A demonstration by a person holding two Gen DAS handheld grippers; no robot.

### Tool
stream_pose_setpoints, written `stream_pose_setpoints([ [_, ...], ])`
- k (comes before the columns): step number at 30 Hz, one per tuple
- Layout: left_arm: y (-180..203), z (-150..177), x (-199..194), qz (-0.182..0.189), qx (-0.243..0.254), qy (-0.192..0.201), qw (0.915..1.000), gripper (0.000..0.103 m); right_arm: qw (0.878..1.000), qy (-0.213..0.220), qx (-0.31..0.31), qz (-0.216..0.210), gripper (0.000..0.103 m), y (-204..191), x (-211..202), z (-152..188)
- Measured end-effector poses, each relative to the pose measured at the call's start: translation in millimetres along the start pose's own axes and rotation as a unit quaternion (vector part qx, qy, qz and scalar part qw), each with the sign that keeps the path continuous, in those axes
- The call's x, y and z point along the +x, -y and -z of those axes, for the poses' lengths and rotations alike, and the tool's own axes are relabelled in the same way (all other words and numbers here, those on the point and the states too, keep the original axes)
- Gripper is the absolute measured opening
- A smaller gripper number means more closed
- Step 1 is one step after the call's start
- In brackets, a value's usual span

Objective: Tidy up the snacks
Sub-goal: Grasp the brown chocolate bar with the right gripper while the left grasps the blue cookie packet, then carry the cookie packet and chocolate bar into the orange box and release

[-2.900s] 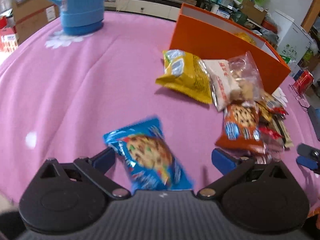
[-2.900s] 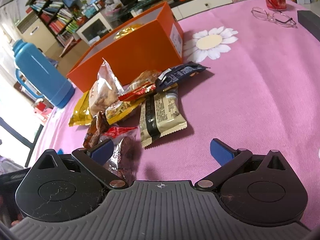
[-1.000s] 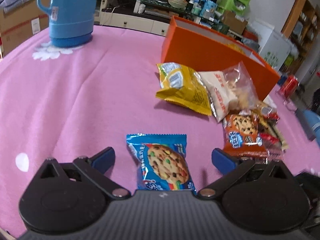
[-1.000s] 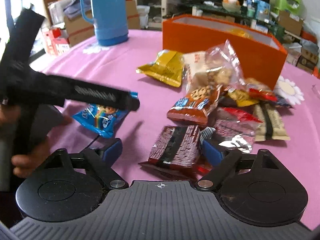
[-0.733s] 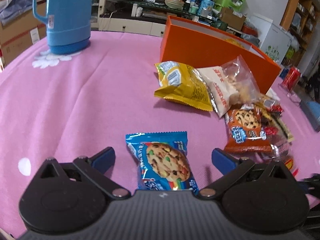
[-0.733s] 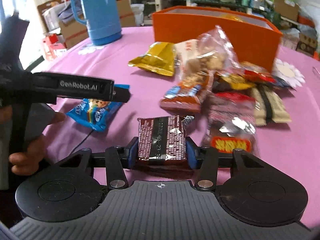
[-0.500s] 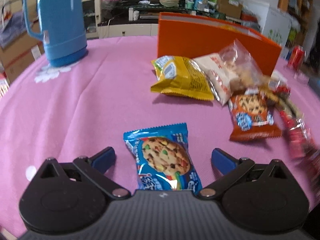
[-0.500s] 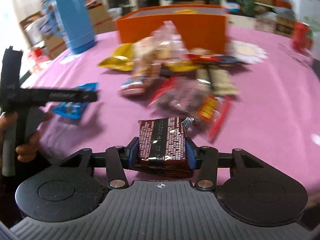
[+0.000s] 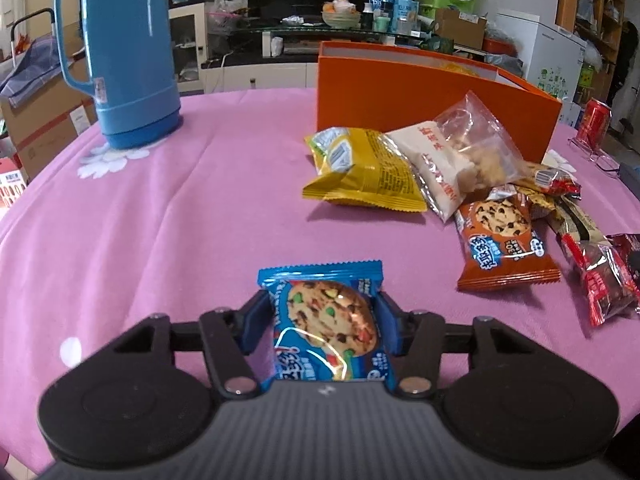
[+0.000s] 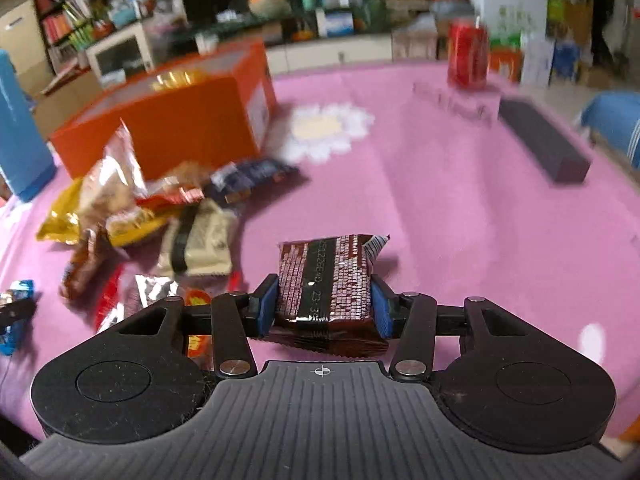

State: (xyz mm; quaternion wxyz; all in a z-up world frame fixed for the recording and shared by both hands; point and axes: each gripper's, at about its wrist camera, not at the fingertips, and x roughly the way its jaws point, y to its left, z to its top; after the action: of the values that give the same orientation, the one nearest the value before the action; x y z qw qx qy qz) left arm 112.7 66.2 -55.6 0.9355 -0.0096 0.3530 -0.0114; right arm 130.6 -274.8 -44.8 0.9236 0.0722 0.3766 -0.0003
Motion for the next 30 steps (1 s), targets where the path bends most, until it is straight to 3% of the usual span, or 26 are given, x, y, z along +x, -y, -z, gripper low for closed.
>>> stream_pose_setpoints([
  [2,1,0,0,-0.002,0.002,0.000,1.0000,0.055,1.000,-0.003,-0.010,0.001,0.031,-4,7,1],
  [3,2,0,0,-0.004,0.004,-0.002,1.0000,0.063,1.000,-0.005,-0.020,0.003,0.036,-6,9,0],
  [4,2,0,0,-0.007,0.006,-0.008,0.9999,0.081,1.000,-0.004,-0.024,0.002,0.050,-8,10,1],
  [6,3,3,1,-0.031,0.006,-0.017,0.9994,0.094,1.000,0.000,-0.029,0.008,0.054,-9,15,2],
  [7,1,5,0,-0.035,0.003,-0.016,0.9993,0.094,0.999,0.000,-0.035,0.014,0.055,-10,15,2],
  [8,-2,5,0,-0.031,-0.004,-0.017,0.9994,0.092,0.999,0.001,-0.040,0.018,0.055,-13,15,4],
  [12,-5,2,-3,-0.013,-0.006,-0.008,0.9999,0.053,0.998,0.006,-0.064,0.029,0.055,-18,16,7],
  [13,-4,1,-3,-0.009,-0.005,-0.009,0.9999,0.049,0.998,0.006,-0.063,0.030,0.047,-17,14,7],
  [14,-4,0,-5,-0.007,-0.008,-0.011,0.9999,0.046,0.998,0.009,-0.062,0.031,0.022,-16,13,7],
  [15,-5,-1,-6,-0.004,-0.013,-0.015,0.9998,0.047,0.998,0.014,-0.059,0.028,0.017,-15,10,7],
  [20,-13,-4,-21,0.025,-0.054,-0.019,0.9981,0.046,1.000,0.016,-0.006,-0.014,0.017,-1,-2,7],
  [23,-13,-18,-35,0.041,-0.061,-0.001,0.9973,0.046,0.999,0.030,0.015,-0.041,0.017,-1,-15,5],
  [30,2,-94,-33,0.078,-0.061,0.052,0.9938,0.047,0.991,0.088,-0.010,-0.105,0.017,-32,-37,-49],
])
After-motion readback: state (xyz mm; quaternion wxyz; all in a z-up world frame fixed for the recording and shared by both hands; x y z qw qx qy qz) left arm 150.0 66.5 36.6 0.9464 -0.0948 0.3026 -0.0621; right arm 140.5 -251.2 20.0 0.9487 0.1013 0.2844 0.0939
